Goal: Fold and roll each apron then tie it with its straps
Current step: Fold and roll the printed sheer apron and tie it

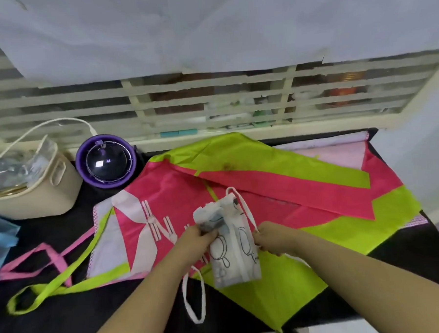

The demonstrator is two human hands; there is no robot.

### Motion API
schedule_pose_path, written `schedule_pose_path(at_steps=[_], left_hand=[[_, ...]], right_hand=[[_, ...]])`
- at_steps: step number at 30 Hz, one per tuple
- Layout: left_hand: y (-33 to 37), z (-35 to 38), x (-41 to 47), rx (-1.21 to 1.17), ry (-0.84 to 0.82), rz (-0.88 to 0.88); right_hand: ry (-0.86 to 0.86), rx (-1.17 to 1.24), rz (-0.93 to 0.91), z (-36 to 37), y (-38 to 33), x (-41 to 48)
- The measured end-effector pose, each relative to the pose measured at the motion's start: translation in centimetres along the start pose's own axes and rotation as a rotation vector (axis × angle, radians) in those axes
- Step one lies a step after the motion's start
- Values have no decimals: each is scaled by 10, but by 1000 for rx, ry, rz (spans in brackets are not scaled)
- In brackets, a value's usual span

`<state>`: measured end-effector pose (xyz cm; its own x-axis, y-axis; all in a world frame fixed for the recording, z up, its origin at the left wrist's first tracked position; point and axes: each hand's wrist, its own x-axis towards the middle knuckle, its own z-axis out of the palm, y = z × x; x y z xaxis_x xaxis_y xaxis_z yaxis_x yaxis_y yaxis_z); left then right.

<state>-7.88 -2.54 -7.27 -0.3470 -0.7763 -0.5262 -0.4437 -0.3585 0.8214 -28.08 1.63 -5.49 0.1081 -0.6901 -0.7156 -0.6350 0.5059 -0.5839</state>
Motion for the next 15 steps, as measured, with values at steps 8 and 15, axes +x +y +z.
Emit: schedule_pose_path(at_steps=[8, 15], left_hand=[[-21, 12, 9, 191, 99, 6], [-20, 17, 8, 228, 183, 13]], right_hand=[[53, 185, 113, -28, 20, 3], [343, -353, -161, -51, -12, -25]])
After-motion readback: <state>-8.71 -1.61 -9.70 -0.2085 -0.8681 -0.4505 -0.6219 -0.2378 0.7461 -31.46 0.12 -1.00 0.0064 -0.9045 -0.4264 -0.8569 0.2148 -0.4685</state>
